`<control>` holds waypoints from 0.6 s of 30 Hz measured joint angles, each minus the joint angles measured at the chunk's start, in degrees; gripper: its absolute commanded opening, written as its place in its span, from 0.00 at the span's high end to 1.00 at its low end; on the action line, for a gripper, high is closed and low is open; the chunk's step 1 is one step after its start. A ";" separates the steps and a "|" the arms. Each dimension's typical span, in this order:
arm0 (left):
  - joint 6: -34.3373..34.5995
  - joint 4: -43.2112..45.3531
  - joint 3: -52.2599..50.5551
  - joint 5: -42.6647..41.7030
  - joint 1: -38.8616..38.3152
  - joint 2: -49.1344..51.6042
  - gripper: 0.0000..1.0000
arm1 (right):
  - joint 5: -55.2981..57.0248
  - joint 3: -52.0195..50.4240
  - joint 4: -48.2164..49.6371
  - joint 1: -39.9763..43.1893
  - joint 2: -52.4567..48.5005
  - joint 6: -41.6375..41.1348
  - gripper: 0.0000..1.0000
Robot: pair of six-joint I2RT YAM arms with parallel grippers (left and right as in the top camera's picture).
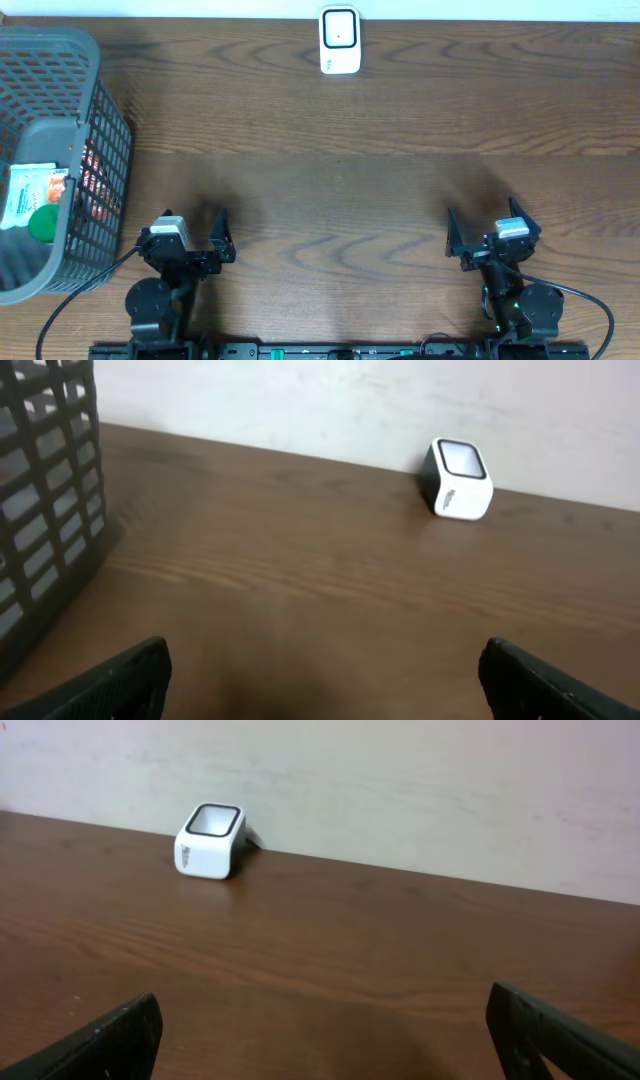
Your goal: Scan the item barcode
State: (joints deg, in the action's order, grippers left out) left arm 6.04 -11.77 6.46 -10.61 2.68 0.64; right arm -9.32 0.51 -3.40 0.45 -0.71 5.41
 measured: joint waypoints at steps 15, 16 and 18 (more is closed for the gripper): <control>0.13 -0.07 0.04 -0.02 0.00 0.00 0.02 | -0.02 0.00 0.00 0.00 0.00 0.02 0.01; 0.15 -0.13 0.07 -0.02 0.00 0.00 0.02 | -0.02 0.00 0.00 0.00 0.00 0.00 0.01; 0.13 -0.37 0.04 0.00 0.00 0.00 0.02 | -0.02 0.00 0.00 0.00 0.00 0.00 0.01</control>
State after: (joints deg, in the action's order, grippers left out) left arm 6.17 -12.14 6.50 -10.61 2.68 0.64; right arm -9.34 0.51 -3.40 0.45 -0.71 5.41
